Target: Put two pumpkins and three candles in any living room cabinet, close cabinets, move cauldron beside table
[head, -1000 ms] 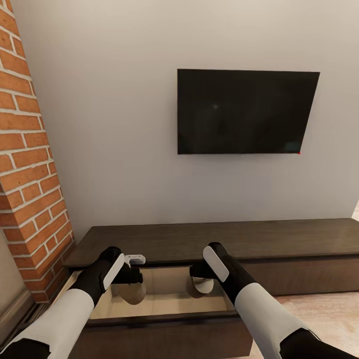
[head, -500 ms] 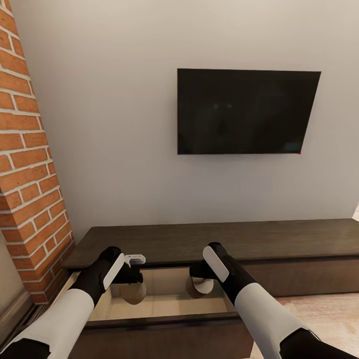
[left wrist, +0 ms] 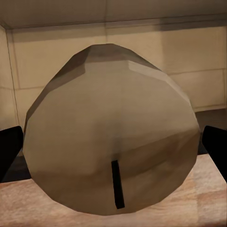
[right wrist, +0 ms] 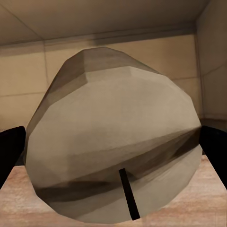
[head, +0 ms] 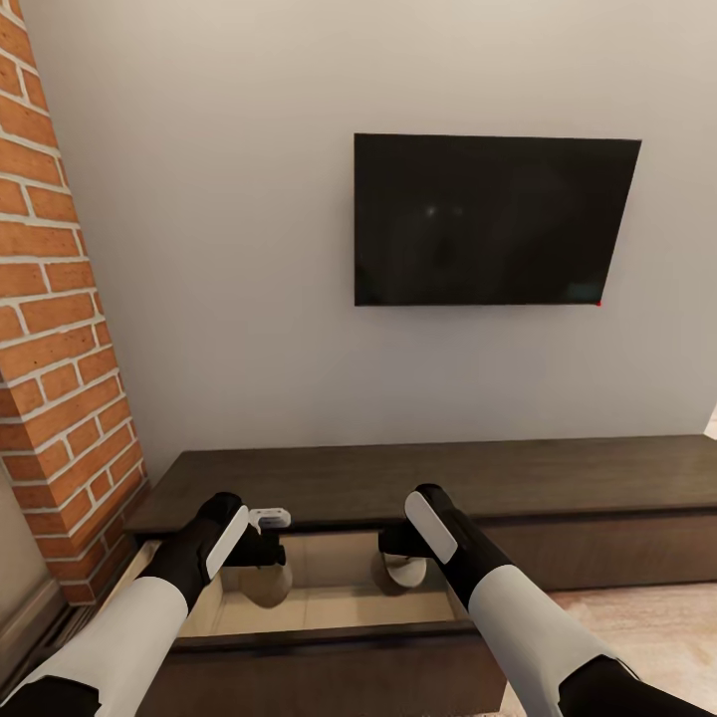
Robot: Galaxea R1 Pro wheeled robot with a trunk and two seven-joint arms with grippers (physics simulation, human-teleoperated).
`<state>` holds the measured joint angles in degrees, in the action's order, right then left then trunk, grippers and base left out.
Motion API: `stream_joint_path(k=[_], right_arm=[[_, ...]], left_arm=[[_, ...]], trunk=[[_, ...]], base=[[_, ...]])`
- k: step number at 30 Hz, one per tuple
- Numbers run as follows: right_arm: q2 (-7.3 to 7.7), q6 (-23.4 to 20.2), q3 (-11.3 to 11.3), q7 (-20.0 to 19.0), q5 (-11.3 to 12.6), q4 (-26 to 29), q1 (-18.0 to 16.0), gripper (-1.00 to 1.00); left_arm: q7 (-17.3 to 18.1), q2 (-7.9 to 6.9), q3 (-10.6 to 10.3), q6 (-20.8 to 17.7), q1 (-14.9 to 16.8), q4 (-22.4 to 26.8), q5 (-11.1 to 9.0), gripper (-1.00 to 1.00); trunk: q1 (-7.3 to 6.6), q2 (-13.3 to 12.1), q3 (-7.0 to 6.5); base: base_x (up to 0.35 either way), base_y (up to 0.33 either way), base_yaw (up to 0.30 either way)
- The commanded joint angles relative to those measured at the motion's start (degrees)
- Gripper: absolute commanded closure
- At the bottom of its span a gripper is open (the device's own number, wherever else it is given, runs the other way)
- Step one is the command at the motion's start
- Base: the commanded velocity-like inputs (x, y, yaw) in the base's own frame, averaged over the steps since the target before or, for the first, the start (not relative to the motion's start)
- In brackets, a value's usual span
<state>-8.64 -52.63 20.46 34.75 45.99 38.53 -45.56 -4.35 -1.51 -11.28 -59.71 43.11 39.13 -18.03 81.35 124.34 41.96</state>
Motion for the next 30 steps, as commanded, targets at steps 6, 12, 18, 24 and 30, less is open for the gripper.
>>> stream_joint_path(k=[6,12,18,24,30], right_arm=[[-0.02,0.0,0.2,0.6,0.6,0.1,-0.1,1.0],[-0.05,0.0,0.3,0.6,0.6,0.1,-0.1,1.0],[-0.06,0.0,0.3,0.6,0.6,0.1,-0.1,1.0],[-0.06,0.0,0.3,0.6,0.6,0.1,-0.1,1.0],[-0.06,0.0,0.3,0.6,0.6,0.1,-0.1,1.0]], left_arm=[[-0.5,-0.07,-0.3,-0.1,0.0,0.1,-0.6,1.0],[-0.4,-0.07,-0.3,0.1,0.0,0.3,-0.7,1.0],[-0.4,-0.07,-0.3,0.2,0.0,0.4,-0.7,1.0],[-0.4,-0.08,-0.3,0.2,0.0,0.6,-0.7,1.0],[-0.4,-0.13,-0.3,0.2,0.0,0.7,-0.7,1.0]], trunk=[[1.31,2.5,1.14],[2.63,4.9,2.22],[3.95,7.3,3.3],[5.27,9.7,4.37],[5.49,10.1,4.55]], base=[[0.0,0.0,0.0],[0.0,0.0,0.0],[0.0,0.0,0.0],[0.0,0.0,0.0],[0.0,0.0,0.0]])
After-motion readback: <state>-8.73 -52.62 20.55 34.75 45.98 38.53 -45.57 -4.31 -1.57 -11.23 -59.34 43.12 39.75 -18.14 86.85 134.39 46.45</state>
